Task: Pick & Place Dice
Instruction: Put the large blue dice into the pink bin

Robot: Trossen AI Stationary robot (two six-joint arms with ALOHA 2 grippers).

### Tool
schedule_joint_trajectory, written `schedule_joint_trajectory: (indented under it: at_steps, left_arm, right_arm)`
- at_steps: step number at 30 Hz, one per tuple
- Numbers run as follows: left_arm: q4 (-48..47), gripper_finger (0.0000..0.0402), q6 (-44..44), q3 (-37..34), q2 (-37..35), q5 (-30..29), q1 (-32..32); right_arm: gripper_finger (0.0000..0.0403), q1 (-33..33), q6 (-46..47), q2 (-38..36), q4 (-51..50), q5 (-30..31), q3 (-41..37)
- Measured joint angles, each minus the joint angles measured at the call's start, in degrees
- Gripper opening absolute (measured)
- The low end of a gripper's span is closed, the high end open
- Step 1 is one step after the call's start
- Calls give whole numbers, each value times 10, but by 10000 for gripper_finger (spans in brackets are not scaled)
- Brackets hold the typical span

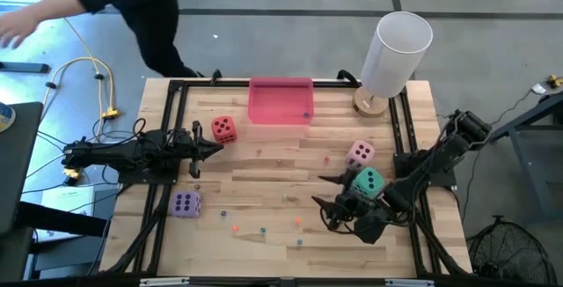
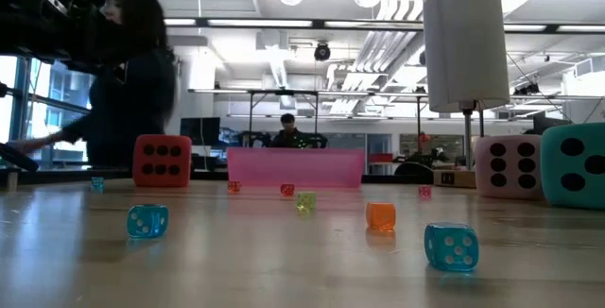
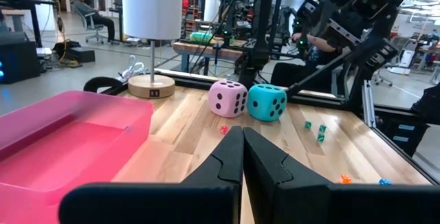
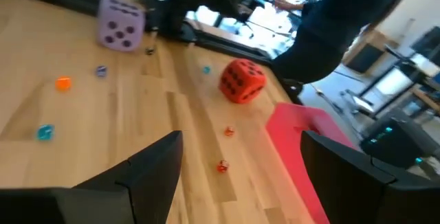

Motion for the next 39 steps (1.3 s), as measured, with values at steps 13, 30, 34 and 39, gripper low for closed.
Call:
schedule_joint_trajectory:
  at_steps: [13,30,34,39]
  left_arm:
    - [1,0,-12,0,0,18,0]
    - [4,0,-26,0,0,18,0]
    - [4,0,-3,0,0,2,0]
    - [4,0,-3,0,0,1,0]
  right_arm:
    - [286,32,-13,-1,-66,-67,41]
    - [286,12,120,6,-150,-197,58]
    - [286,10,82,6,-150,-197,58]
    - [286,13,139,5,-216,-238,76]
